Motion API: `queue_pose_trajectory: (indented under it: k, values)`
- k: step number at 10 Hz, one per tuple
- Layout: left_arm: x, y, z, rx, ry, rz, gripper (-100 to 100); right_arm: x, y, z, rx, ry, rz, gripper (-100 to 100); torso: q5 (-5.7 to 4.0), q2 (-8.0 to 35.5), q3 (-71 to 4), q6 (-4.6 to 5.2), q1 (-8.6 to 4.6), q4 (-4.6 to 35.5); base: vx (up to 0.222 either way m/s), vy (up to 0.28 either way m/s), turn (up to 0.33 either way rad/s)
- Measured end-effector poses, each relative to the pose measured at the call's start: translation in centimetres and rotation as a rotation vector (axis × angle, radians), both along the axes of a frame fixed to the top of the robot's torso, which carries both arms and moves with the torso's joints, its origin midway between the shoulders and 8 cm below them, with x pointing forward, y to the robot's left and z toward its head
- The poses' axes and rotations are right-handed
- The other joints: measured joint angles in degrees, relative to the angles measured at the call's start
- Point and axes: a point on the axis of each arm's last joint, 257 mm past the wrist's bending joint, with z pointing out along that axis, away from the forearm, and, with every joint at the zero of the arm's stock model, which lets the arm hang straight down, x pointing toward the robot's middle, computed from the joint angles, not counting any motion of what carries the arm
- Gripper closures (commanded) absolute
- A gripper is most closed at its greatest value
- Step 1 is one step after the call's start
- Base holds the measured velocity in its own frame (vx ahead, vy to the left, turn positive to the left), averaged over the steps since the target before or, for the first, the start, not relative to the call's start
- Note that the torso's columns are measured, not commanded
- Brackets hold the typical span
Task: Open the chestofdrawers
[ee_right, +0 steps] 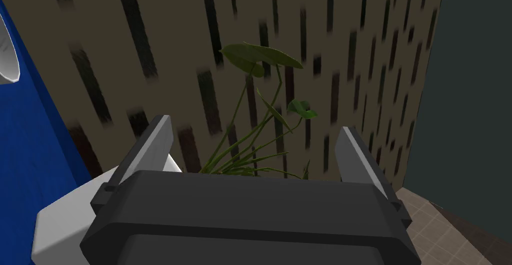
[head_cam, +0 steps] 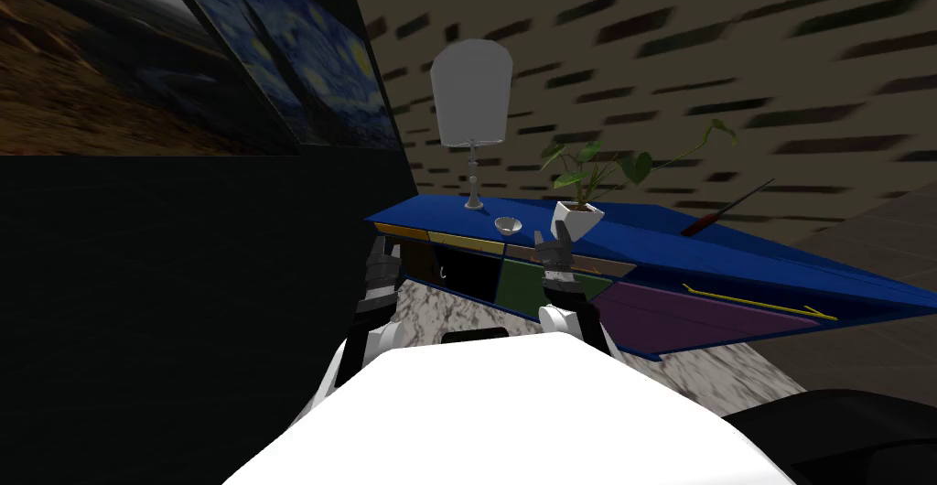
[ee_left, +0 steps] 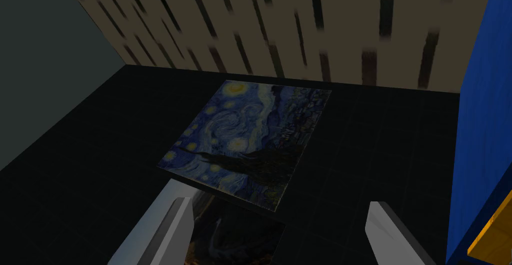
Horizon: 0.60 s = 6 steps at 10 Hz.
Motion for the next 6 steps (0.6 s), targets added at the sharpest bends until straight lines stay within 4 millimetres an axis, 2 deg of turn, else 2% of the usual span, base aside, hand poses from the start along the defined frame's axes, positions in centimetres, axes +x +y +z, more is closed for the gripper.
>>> queue_pose_trajectory:
  k: [2,6]
  values:
    - [0.00,0.00,0.00,0.000,0.000,0.000,0,0.00,0.00,0.00,0.000,0.000,0.000,0,0.00,5.97,-12.00,0.00,0.00,6.00,0.000,0.000,0.000]
    - [0.00,0.00,0.01,0.000,0.000,0.000,0,-0.01,0.00,0.01,0.000,0.000,0.000,0,0.00,22.69,-45.36,0.00,0.00,22.68,0.000,0.000,0.000]
